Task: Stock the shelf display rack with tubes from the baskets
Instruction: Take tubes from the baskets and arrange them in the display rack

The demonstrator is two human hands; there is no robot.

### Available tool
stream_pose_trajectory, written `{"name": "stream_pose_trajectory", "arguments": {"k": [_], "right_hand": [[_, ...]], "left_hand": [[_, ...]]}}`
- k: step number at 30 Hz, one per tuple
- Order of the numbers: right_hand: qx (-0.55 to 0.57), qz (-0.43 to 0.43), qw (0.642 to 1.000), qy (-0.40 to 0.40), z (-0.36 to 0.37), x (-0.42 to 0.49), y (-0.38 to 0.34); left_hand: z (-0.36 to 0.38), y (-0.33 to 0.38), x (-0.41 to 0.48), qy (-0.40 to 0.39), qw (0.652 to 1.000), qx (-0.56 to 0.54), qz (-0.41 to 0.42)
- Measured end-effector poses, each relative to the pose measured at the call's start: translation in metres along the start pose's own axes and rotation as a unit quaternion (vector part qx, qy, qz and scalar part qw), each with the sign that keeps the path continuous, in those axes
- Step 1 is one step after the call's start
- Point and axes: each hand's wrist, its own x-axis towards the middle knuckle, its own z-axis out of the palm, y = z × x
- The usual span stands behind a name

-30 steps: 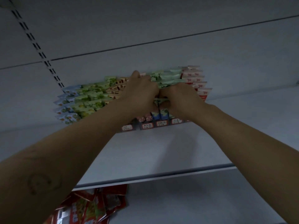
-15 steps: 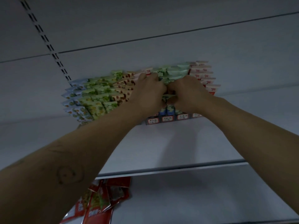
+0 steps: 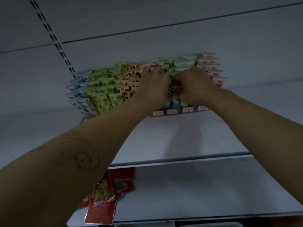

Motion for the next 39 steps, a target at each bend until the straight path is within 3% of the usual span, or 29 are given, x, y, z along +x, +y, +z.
{"name": "stream_pose_trajectory", "arguments": {"k": [15, 27, 35, 39], "right_hand": [[-0.06, -0.021, 0.998, -0.018, -0.012, -0.003, -0.009], [0.008, 0.042, 0.999, -0.019, -0.007, -0.01, -0.01], [-0.025, 0.063, 0.994, 0.087, -0.018, -0.041, -0.016], [-0.048, 0.084, 0.99, 0.105, -0.031, -0.052, -0.018]], "left_hand": [[0.014, -0.001, 0.003, 0.004, 1.0, 0.021, -0.007], [0.005, -0.004, -0.006, 0.003, 0.998, 0.055, 0.015], [-0.015, -0.022, -0.038, 0.054, 0.998, -0.017, -0.033], [-0.019, -0.019, -0.047, 0.071, 0.997, 0.001, -0.028]]}}
